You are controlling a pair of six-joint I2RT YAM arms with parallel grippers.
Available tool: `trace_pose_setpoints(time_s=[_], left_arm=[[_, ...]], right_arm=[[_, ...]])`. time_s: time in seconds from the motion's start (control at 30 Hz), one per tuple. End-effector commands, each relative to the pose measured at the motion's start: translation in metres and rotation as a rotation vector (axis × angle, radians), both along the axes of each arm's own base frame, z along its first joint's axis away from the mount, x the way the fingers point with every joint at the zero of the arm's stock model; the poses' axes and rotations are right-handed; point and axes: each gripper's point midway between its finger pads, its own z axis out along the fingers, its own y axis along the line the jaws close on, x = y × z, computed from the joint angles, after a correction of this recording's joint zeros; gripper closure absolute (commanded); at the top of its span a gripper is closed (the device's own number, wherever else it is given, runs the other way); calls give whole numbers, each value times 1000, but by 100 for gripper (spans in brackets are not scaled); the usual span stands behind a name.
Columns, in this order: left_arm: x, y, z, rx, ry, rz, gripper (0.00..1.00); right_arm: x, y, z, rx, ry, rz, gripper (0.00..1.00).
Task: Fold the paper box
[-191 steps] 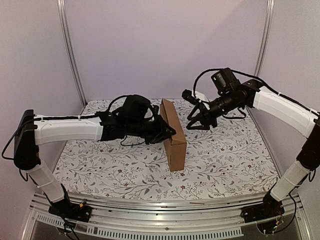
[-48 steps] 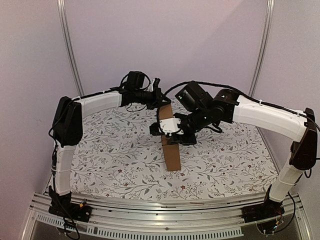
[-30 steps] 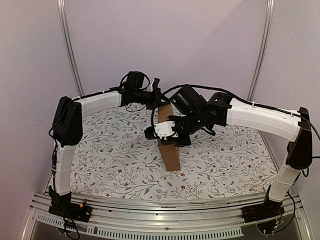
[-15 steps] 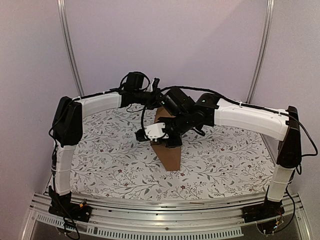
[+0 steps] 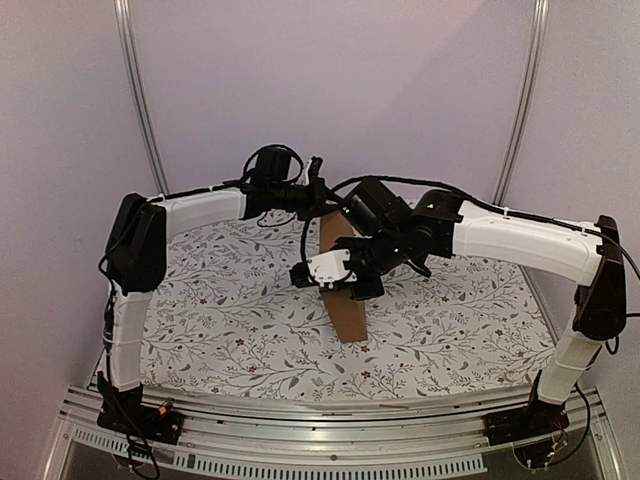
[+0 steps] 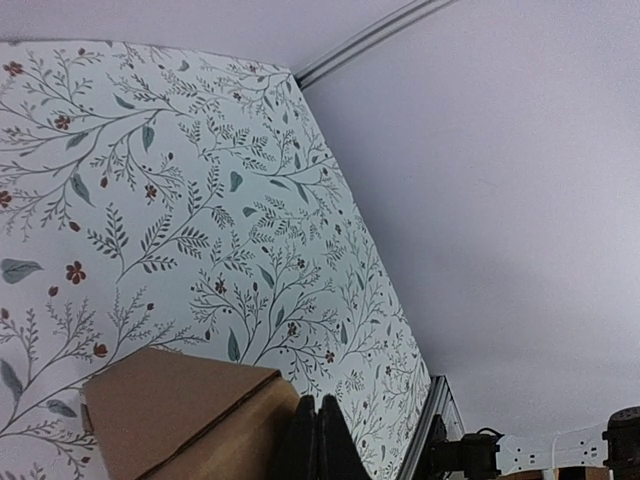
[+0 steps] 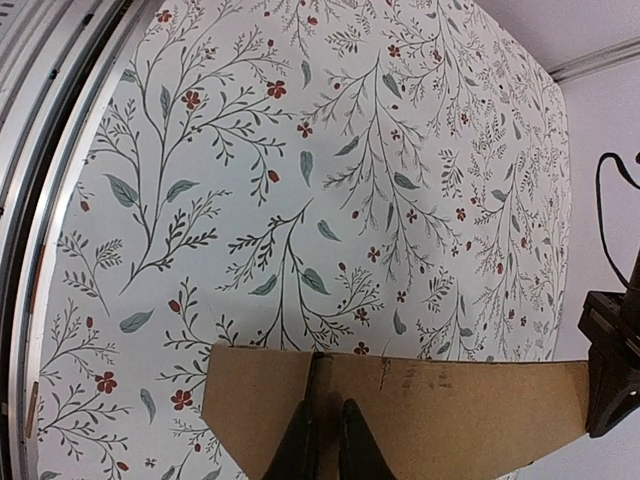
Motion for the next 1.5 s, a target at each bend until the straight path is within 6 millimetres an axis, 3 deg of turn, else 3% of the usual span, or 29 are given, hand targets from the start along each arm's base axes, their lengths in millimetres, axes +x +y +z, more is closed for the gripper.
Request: trace_pose_setpoints(time_s=[0.0,0.2,0.4,0.5,0.57,0.67,0.8,1.0,1.13,1.3,1.47], left_arm=[[-31,-4,-74,130,178,-16,98],[-34,-7,-83,153,182,-12,99],[-34,-8,-85,157,185,-10,99],[-36,-9,-83,156,184,-13,99],[-36,-9,-82,156,182,-12,99],[-36,-9,-80,156,178,-12,99],[-35,-9,-79,155,179,-13,99],[-36,-10,-81,157,185,-10,99],[-36,-10,-83,158,188,-8,99],[-36,-11,-82,154,187,-8,99],[-36,-11,-81,155,187,-9,99]], right_arm=[[-58,-116,-116,-552,303,-50,92],[-70,-137,-118,-620,371,-64,90],[-83,-143,-111,-619,454,-64,82],[-82,-142,-106,-594,474,-80,78],[-71,-135,-100,-551,447,-115,78],[-56,-117,-82,-431,414,-168,78],[-40,-93,-36,-258,343,-188,77],[-40,-78,15,-96,318,-180,74],[-42,-77,27,-54,320,-186,73],[-30,-68,28,-24,318,-209,87],[-11,-52,51,63,298,-217,94]])
